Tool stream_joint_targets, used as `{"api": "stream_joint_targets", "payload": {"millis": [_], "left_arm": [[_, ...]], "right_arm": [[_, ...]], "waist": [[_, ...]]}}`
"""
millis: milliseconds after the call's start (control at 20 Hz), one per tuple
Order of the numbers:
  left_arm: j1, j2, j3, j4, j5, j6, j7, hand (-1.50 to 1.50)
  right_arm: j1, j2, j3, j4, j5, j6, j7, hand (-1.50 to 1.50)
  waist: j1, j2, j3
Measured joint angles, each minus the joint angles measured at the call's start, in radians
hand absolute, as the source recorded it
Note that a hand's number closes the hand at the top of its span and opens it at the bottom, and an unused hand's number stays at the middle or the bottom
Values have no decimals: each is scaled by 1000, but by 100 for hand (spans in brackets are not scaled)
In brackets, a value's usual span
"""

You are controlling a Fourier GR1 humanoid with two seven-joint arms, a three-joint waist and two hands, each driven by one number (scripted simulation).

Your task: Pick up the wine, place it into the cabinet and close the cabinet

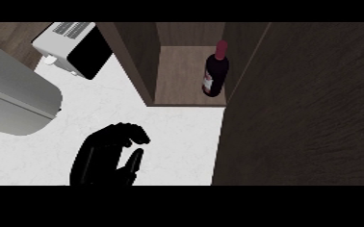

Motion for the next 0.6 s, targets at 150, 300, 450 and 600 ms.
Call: {"api": "stream_joint_targets", "payload": {"millis": [150,300,450,600], "left_arm": [[72,82,45,-36,14,-73,-19,150],[155,171,82,-116,29,-100,-24,150],[220,227,131,-134,45,-146,-47,-150],[278,273,194,-136,81,-201,-68,-150]], "right_arm": [[-4,19,59,-2,-6,-6,32,150],[-8,45,137,-4,-7,-14,50,150],[-15,79,260,-8,1,-40,94,150],[-51,114,385,-6,22,-91,139,150]], "waist": [[3,0,0],[7,-1,0],[6,-2,-1],[5,-3,-1]]}}
